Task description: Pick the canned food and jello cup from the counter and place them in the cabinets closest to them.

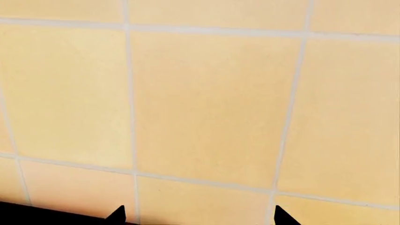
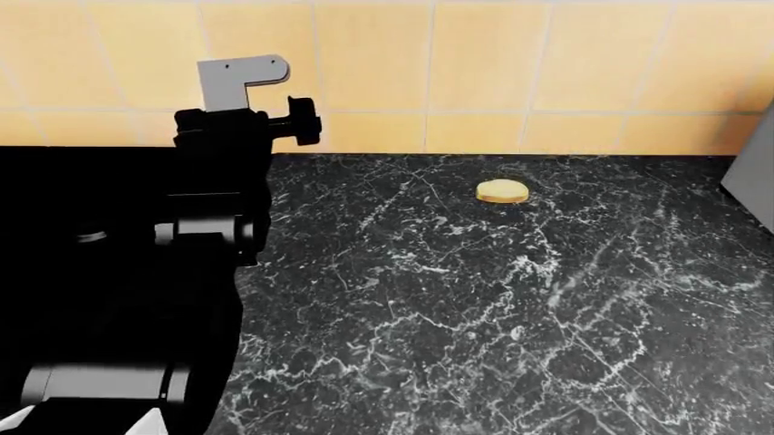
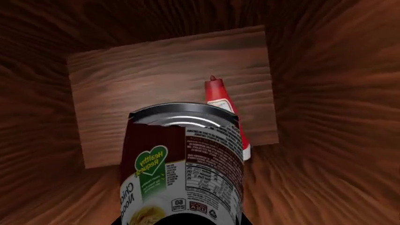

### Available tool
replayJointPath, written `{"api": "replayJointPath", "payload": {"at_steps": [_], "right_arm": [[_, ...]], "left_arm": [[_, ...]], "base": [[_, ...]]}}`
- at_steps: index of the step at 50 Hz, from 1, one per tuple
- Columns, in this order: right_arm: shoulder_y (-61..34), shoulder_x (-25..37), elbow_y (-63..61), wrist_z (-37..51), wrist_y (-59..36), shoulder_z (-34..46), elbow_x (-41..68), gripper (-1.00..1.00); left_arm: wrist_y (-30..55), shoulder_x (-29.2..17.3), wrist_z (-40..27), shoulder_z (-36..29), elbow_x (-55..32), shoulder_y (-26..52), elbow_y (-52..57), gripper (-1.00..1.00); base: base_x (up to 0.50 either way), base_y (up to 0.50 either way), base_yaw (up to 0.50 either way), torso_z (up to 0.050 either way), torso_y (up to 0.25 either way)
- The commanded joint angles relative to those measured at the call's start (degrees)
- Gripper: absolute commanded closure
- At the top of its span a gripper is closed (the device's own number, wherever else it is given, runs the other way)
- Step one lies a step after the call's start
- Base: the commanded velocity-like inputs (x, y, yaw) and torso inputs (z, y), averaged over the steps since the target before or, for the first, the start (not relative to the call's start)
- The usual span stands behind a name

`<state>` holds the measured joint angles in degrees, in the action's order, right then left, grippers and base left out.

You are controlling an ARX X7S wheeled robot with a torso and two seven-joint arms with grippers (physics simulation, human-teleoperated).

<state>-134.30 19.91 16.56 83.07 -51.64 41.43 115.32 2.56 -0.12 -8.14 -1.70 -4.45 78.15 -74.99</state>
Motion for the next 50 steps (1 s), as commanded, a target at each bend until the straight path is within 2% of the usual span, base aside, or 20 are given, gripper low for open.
{"api": "replayJointPath", "payload": {"at_steps": [1,16,36,37,50], "right_arm": [[0.1,-3.4,11.7,-4.0,-7.2,-2.5,-7.4,1.00],[3.7,-6.1,20.6,-12.3,-9.8,3.4,-14.6,1.00],[11.4,-7.1,20.9,-15.0,-12.2,7.4,-15.9,1.00],[11.5,-7.0,20.9,-15.1,-12.2,7.5,-16.0,-1.00],[12.7,-6.2,19.8,-15.0,-11.8,7.1,-15.4,-1.00]], "left_arm": [[0.3,0.0,0.2,0.2,0.1,0.1,0.0,-1.00],[0.4,0.0,0.3,0.3,-0.1,0.1,0.0,-1.00],[0.2,0.0,0.5,0.5,0.0,0.1,0.0,-1.00],[0.2,0.0,0.5,0.4,-0.1,0.1,0.0,-1.00],[0.2,0.0,0.5,-0.7,-0.5,0.1,0.0,-1.00]], "base": [[0.00,0.00,0.00,0.000,0.000],[0.00,0.00,0.00,0.000,0.000],[0.01,0.00,0.00,0.000,0.000],[0.00,0.00,0.00,0.000,0.000],[0.01,0.00,0.00,0.000,0.000]]}}
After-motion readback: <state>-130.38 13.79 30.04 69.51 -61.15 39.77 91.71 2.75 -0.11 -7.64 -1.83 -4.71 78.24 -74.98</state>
